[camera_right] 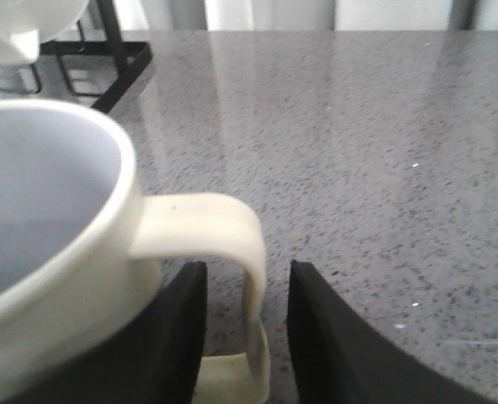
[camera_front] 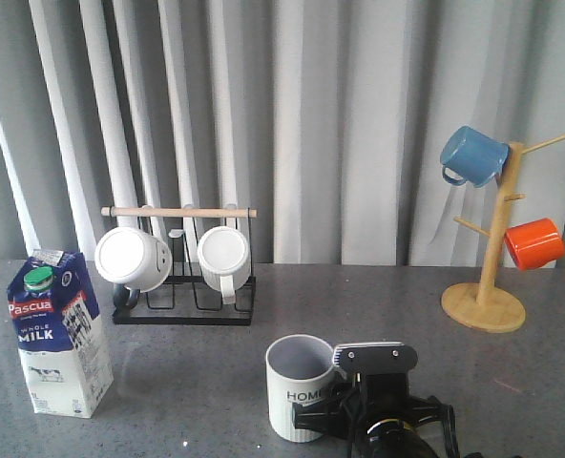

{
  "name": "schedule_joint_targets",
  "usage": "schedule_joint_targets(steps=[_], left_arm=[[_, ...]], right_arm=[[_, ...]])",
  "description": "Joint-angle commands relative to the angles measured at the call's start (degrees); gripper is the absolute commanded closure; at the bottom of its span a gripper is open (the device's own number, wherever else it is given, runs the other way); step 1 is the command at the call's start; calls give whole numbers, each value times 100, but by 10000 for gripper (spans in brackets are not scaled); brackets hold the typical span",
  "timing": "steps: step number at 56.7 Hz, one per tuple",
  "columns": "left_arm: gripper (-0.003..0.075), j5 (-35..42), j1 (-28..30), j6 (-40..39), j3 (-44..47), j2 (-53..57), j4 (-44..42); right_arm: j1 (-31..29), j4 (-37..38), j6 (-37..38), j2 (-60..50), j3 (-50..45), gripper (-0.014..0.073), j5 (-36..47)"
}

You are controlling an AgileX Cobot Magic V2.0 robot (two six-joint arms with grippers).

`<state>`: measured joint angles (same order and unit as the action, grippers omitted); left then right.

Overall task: Place milk next to cup
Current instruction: 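Slide the white HOME mug toward the table center with the right gripper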

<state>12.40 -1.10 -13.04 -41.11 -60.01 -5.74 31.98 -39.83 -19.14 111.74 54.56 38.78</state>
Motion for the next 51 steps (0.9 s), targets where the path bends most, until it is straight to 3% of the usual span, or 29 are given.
schedule_joint_targets(steps=[1, 14, 38, 51], left_arm=[[187, 439, -33, -8, -195, 56, 19], [187, 439, -33, -8, -195, 56, 19], [187, 439, -33, -8, -195, 56, 19], [187, 439, -33, -8, -195, 56, 19]], right_arm=[[-14, 301, -71, -380, 51, 328, 165], [-19, 379, 13, -667, -606, 328, 669], [-27, 1039, 345, -1682, -1676, 328, 656], [-27, 1384, 124, -2707, -1808, 330, 510]])
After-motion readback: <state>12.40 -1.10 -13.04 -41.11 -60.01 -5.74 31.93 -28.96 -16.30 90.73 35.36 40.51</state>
